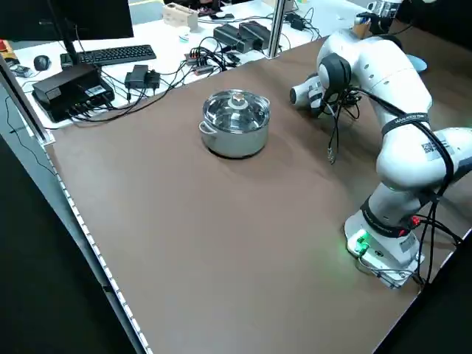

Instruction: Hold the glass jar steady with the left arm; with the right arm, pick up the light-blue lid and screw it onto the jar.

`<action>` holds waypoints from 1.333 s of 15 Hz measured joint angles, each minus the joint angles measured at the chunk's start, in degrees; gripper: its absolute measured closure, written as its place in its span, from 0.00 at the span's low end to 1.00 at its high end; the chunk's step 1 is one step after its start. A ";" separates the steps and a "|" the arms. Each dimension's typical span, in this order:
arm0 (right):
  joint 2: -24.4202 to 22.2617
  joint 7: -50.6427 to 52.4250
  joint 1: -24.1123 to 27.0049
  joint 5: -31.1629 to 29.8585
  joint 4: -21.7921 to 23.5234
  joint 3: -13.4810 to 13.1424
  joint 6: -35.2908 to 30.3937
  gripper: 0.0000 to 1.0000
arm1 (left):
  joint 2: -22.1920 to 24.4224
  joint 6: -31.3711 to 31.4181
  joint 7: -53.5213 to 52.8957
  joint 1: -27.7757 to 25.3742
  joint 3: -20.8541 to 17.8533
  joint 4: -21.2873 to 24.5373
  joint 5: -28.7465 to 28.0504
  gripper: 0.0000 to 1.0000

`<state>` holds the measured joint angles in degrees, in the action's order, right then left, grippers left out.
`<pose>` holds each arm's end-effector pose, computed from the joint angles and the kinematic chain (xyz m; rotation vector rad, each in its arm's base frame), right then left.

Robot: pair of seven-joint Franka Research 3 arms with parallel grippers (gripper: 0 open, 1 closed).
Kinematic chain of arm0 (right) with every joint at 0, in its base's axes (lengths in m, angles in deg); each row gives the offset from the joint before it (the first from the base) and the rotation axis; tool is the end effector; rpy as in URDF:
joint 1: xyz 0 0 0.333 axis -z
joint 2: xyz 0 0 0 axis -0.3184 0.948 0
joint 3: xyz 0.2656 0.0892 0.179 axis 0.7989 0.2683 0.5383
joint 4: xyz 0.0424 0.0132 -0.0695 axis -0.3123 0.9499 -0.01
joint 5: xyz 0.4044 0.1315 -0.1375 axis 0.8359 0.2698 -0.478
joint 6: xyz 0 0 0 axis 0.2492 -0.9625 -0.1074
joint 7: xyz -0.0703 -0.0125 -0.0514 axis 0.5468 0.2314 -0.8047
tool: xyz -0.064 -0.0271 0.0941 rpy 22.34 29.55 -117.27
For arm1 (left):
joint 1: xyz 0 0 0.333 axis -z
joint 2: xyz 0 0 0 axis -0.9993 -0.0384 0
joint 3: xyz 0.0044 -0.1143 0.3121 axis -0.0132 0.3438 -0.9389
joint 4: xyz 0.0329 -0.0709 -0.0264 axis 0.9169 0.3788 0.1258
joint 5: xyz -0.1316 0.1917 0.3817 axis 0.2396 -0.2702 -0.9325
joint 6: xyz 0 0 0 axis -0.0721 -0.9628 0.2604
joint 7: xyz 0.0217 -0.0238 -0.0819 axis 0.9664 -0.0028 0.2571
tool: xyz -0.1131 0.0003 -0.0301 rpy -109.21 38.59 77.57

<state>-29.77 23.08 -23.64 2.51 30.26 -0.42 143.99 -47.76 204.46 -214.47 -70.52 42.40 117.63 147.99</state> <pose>0.5489 0.4952 0.3313 -2.9903 -0.3970 0.1223 0.5699 -0.4787 0.0071 0.9826 -1.4781 0.9938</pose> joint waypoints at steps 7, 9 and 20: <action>0.00 -0.72 -0.03 0.00 0.91 0.00 0.04 0.14 | 0.00 0.00 0.00 0.00 0.00 0.00 0.00 0.07; 0.00 -1.77 -0.03 -0.01 0.91 -0.02 0.07 0.25 | 0.00 0.00 0.00 0.00 0.00 0.00 0.00 0.07; -0.09 -18.46 -0.01 0.05 0.85 -0.10 0.32 0.30 | 0.00 0.06 0.22 0.01 0.01 -0.02 0.00 0.07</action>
<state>-29.86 4.61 -23.65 2.56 31.11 -0.51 144.31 -47.76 204.52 -214.25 -70.51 42.41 117.61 147.99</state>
